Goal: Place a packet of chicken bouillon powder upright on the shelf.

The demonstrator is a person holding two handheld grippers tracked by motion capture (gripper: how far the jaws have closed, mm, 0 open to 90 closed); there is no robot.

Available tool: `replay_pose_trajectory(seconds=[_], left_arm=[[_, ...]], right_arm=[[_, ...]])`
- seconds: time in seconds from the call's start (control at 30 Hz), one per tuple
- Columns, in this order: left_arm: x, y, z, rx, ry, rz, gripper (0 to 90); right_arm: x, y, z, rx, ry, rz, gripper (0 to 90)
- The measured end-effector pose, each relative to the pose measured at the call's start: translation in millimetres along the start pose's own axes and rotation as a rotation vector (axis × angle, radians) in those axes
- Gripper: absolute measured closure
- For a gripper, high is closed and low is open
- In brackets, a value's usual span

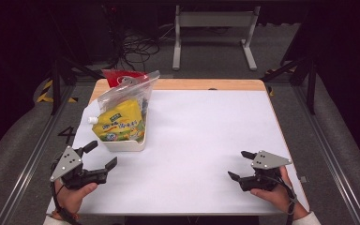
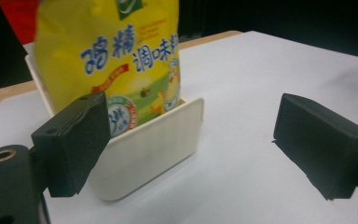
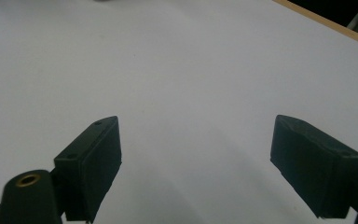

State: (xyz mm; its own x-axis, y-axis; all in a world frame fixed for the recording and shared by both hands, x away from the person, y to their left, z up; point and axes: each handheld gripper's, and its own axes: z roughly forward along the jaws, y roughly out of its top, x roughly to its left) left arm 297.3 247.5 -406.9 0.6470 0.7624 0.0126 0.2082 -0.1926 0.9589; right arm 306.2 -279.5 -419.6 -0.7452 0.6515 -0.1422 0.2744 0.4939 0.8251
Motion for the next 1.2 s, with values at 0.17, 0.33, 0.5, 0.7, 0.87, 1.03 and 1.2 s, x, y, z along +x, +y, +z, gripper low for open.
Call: replay_pose_trajectory(seconds=[0.17,0.33,0.5,0.7,0.87,1.03,1.2], left_arm=[[-16.3,-3.2,11.0,0.042,-0.04,0.02,11.3],[-31.5,-5.5,23.6,0.087,-0.089,0.05,9.5],[-42.0,-7.8,35.9,0.118,-0.128,0.065,8.5],[-56.9,-12.7,53.9,0.163,-0.159,0.101,7.4],[-67.4,-15.3,70.4,0.204,-0.175,0.119,7.4],[-78.0,-19.3,86.6,0.268,-0.217,0.161,6.7],[-81.9,-19.5,90.3,0.282,-0.228,0.162,6.3]], right_arm=[[-2.6,-0.5,-1.7,-0.002,-0.02,-0.007,15.2],[-5.3,-2.4,-4.6,0.002,-0.044,-0.011,14.2],[-7.2,-6.3,-5.8,0.017,-0.07,-0.026,12.7],[-7.8,-15.9,-10.6,0.035,-0.093,-0.026,10.4],[-6.3,-23.8,-14.2,0.05,-0.107,-0.045,9.7],[-7.0,-37.3,-17.5,0.071,-0.116,-0.048,8.9],[-10.4,-44.7,-22.1,0.076,-0.138,-0.027,8.2]])
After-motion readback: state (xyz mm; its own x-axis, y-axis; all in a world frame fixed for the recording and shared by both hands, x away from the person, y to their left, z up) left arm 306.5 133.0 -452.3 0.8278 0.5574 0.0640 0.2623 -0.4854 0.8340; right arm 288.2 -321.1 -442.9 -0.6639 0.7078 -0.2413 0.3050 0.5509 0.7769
